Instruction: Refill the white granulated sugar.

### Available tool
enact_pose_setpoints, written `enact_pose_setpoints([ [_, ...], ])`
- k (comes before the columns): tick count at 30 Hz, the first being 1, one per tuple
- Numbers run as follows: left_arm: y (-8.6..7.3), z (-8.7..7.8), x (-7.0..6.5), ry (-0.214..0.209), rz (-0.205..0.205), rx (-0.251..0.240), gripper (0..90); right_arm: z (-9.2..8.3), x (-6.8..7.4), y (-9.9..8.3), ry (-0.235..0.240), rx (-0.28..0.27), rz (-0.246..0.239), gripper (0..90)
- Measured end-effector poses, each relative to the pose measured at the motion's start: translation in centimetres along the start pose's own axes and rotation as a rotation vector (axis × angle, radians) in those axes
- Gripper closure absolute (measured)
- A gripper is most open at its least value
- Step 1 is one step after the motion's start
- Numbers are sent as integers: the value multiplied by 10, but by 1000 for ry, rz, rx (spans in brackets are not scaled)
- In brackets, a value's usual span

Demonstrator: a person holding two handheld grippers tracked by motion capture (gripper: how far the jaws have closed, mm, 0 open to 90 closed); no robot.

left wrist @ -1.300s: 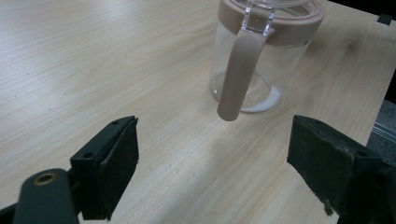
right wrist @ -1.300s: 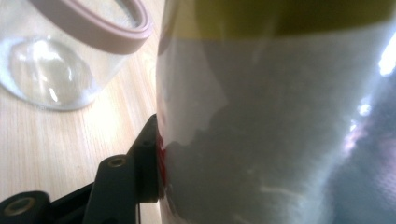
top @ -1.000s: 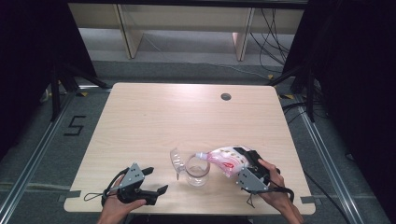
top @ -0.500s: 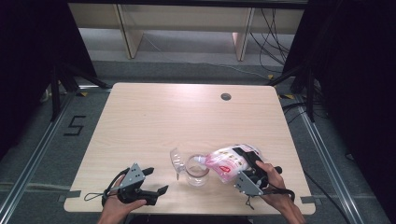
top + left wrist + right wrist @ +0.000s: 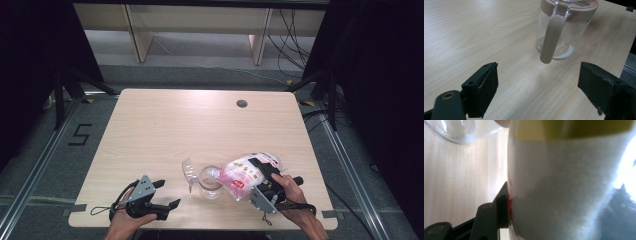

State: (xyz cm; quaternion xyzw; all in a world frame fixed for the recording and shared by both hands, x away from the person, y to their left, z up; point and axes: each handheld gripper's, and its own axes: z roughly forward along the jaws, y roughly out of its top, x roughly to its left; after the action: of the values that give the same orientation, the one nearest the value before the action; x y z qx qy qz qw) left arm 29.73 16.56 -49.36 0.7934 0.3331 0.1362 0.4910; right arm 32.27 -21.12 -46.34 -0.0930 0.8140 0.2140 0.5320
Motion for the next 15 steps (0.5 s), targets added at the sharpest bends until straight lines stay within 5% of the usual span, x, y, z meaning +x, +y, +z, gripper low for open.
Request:
enact_pose_setpoints([
  [1,0,0,-1,8,-5,3,160,0,-1,0,2,-6,-21,464],
  [2,0,0,-1,4,-7,-7,161,-1,2,1,1,8,6,464],
  [3,0,0,0,0,2,1,160,0,-1,2,-7,4,-59,464],
  [5,0,0,0,0,1,0,160,-1,1,3,-7,24,-47,465],
  [6,0,0,0,0,2,1,160,0,-1,4,0,15,-89,465],
  [8,0,0,-1,3,-3,-2,160,-1,1,4,-8,10,-71,465],
  [12,0,-1,-1,7,7,10,161,-2,-2,7,-24,34,-174,466],
  [14,0,-1,-1,7,9,10,161,-3,0,6,-14,42,-126,467],
  [15,0,0,-1,7,3,10,160,-3,-2,8,-23,42,-167,467],
])
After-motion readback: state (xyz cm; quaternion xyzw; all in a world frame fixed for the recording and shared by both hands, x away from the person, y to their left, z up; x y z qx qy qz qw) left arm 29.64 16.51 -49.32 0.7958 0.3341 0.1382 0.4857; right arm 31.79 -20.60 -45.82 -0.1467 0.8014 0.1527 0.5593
